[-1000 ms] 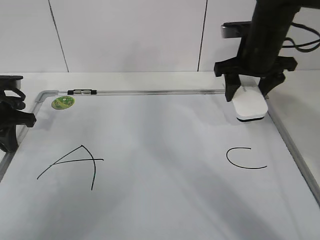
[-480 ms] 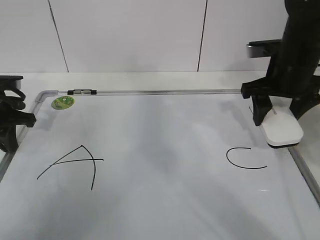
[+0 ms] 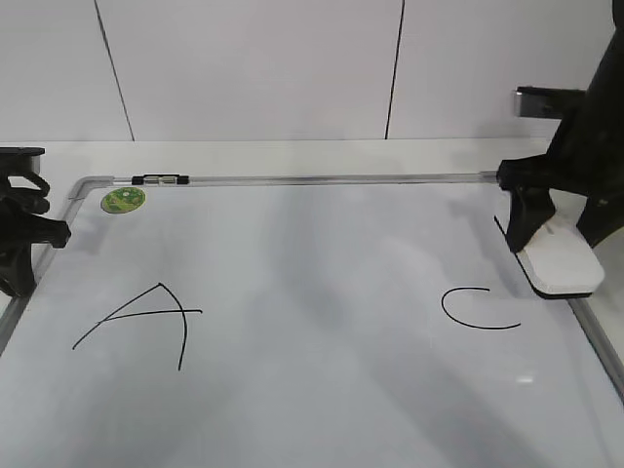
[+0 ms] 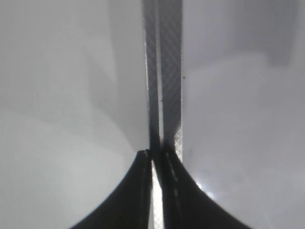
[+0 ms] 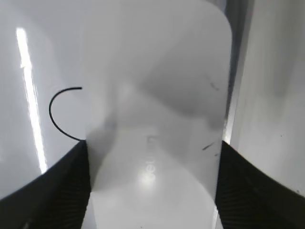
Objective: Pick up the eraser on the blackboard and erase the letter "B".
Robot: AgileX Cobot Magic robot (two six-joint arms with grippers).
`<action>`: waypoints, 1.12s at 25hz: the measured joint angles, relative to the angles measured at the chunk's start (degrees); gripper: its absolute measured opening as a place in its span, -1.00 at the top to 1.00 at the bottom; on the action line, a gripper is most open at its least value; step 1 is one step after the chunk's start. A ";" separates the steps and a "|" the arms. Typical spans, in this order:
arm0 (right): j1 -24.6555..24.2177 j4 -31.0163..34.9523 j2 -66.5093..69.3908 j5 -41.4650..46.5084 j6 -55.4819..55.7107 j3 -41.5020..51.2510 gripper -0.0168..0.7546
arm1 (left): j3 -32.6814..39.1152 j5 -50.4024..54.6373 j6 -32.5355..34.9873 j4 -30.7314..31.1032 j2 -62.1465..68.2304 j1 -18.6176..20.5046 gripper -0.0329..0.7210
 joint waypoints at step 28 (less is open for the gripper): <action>-1.68 -2.08 -0.15 -9.51 -1.41 3.00 -0.44 | 0.00 0.00 0.00 -0.27 0.00 0.00 0.86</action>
